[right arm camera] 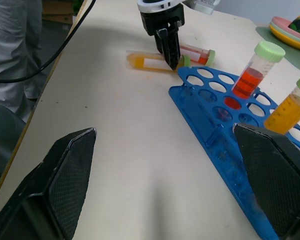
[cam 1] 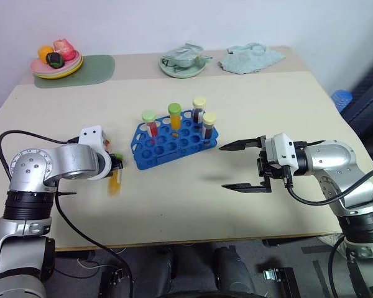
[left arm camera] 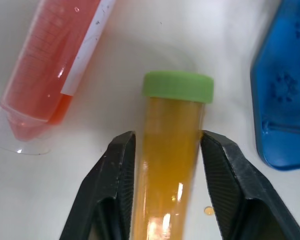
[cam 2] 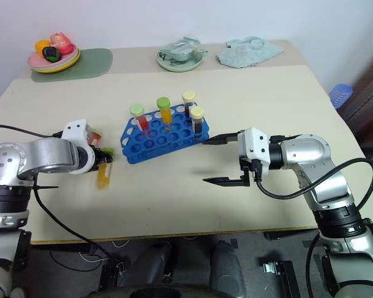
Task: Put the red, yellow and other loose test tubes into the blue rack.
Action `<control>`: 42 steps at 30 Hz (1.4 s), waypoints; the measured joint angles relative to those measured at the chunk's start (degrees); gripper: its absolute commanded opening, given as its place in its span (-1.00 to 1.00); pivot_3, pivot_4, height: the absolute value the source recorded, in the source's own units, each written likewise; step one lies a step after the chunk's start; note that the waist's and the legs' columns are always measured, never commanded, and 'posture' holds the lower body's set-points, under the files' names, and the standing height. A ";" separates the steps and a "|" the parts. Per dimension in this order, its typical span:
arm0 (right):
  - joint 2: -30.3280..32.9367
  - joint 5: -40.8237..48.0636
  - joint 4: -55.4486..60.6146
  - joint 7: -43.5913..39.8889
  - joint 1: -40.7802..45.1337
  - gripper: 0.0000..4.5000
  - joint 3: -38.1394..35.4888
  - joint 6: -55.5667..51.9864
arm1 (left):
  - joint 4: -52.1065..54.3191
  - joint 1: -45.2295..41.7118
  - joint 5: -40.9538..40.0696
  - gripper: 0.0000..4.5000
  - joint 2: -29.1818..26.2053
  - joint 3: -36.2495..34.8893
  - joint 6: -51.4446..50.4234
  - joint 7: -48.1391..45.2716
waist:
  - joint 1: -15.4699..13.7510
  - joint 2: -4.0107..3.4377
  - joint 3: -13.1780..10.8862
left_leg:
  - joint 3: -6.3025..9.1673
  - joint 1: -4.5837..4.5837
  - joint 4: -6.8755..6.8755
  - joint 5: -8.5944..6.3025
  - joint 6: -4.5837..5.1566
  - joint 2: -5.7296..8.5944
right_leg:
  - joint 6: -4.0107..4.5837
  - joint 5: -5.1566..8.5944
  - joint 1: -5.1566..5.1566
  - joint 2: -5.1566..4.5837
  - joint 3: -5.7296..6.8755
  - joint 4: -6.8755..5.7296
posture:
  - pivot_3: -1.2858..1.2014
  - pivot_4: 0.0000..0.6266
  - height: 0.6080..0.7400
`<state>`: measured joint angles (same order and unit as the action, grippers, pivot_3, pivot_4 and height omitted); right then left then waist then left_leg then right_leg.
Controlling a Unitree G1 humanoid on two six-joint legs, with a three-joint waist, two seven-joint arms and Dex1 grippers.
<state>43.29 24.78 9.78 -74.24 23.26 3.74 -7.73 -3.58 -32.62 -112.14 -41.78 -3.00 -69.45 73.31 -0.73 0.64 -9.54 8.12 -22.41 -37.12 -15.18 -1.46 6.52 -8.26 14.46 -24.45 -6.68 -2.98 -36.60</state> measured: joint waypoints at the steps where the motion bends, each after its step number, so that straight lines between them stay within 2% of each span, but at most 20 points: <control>1: 0.00 0.00 0.01 0.06 0.00 1.00 0.00 -0.10 | -0.34 -0.33 -0.01 0.03 0.01 0.05 0.16 0.19 | -0.01 0.00 0.00 | 0.00 0.00 0.00 0.00 0.00 0.00 | 0.00 0.00 0.00 0.00 0.00 0.00 | 0.03 -0.52 1.00; 8: 0.00 0.03 0.15 0.63 0.39 1.00 0.00 -0.81 | -1.28 -1.62 -0.07 0.03 0.08 0.26 1.02 0.99 | -0.01 0.00 0.00 | -0.01 0.00 0.00 0.00 0.00 0.00 | 0.00 0.00 0.00 0.00 0.00 0.00 | 0.03 -0.52 1.00; 11: 0.00 0.05 0.18 0.74 0.39 1.00 0.00 -1.07 | -1.58 -1.58 -0.08 -0.33 0.09 0.60 1.16 1.30 | -0.01 0.00 0.00 | -0.01 0.00 0.00 0.00 0.00 0.00 | 0.00 0.00 0.00 0.00 0.00 0.00 | 0.03 -0.52 1.00; 23: -0.02 0.10 1.28 1.20 0.77 1.00 0.00 -1.90 | -2.04 -0.87 -1.04 -0.33 -0.77 0.45 2.54 2.09 | 0.05 0.00 0.01 | -0.01 0.00 0.00 0.00 0.00 0.00 | 0.00 0.00 -0.01 0.00 0.00 -0.02 | 0.03 -0.52 1.00; 24: -0.02 0.11 1.28 1.20 0.92 1.00 0.00 -1.90 | -2.03 -0.79 -1.04 -0.53 -0.88 0.44 2.56 2.06 | 0.08 0.00 0.01 | -0.01 0.00 0.00 0.00 0.00 0.00 | 0.00 0.00 -0.01 0.00 -0.01 -0.02 | 0.03 -0.52 1.00; 26: -0.03 0.11 1.28 1.20 1.40 1.00 0.00 -1.92 | -1.91 -0.56 -1.07 -0.65 -1.15 0.43 2.70 2.00 | 0.09 -0.02 0.02 | -0.02 0.01 0.01 0.00 0.00 0.00 | 0.00 0.00 -0.01 0.00 -0.01 -0.02 | 0.03 -0.52 1.00; 33: -0.32 0.10 1.22 1.17 1.76 1.00 0.03 -1.92 | 2.56 3.21 -1.04 -0.65 -2.25 -0.67 4.40 1.34 | 0.21 -0.02 0.03 | -0.04 0.01 0.02 0.00 0.00 -0.01 | 0.01 0.00 -0.03 0.00 -0.03 -0.03 | 0.03 -0.52 1.00; 38: -0.83 0.05 0.66 1.14 2.43 1.00 0.18 -1.85 | 10.65 7.76 -0.25 -0.65 -6.80 -1.12 6.36 -3.53 | 0.08 0.03 0.00 | -0.06 -0.01 0.02 0.00 0.00 -0.02 | 0.01 0.01 -0.04 0.00 -0.03 -0.03 | 0.03 -0.52 1.00; 40: -1.47 0.04 0.02 1.28 2.73 1.00 0.26 -1.79 | 17.09 9.42 4.00 -0.65 -8.20 -3.88 7.96 -9.97 | -0.04 0.04 -0.01 | -0.07 -0.02 0.02 0.00 0.00 -0.02 | 0.02 0.01 -0.02 0.00 -0.02 -0.01 | 0.03 -0.52 1.00; 42: -2.10 0.07 -0.18 1.73 2.76 1.00 0.26 -1.89 | 25.60 11.63 12.48 -0.65 -8.95 -8.14 11.23 -22.05 | -0.08 0.04 -0.01 | -0.12 -0.04 0.03 0.00 0.00 -0.01 | 0.03 0.02 -0.01 -0.01 -0.02 0.06 | 0.03 -0.52 1.00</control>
<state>41.19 24.85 9.60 -72.51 26.03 4.01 -9.62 22.01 -20.99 -99.67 -50.73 -11.14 -58.22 51.26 -0.81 0.68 -9.55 8.00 -22.45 -37.09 -15.18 -1.45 6.51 -8.23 14.48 -24.45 -6.69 -3.00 -36.54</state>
